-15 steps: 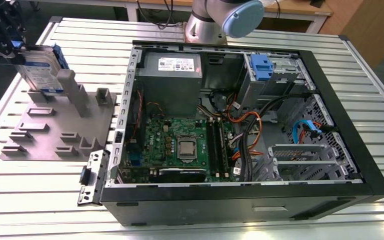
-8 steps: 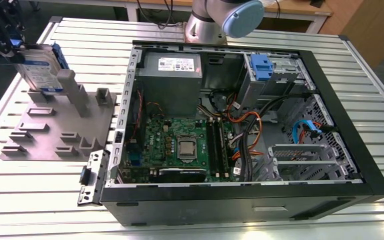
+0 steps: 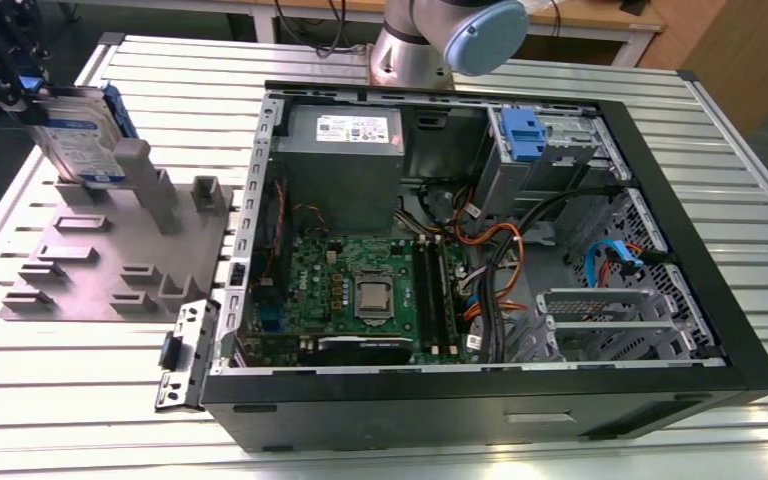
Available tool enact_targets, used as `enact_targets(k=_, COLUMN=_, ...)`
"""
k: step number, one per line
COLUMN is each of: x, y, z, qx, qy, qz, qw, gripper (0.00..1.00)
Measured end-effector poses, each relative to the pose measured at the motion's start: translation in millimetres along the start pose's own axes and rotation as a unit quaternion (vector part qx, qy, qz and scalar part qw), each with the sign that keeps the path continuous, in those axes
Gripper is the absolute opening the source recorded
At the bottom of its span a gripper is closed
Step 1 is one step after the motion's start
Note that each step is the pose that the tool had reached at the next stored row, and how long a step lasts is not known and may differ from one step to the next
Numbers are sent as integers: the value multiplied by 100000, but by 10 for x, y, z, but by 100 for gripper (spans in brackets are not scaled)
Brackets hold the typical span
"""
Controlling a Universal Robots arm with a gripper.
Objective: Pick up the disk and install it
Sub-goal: 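Pick up the disk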
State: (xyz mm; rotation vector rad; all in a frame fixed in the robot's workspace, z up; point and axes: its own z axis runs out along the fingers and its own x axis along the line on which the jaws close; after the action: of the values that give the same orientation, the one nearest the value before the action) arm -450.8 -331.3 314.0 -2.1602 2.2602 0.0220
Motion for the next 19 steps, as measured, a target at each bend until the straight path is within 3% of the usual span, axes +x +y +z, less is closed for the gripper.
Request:
enact_targets(k=9, x=-1, y=0, z=-69, qx=1, qy=-2, qz=-3, qw=100000, gripper=37)
enact_targets(k=19, x=-2, y=0, z=-75, qx=2, qy=-1, qz=-2, qw=100000, gripper=37)
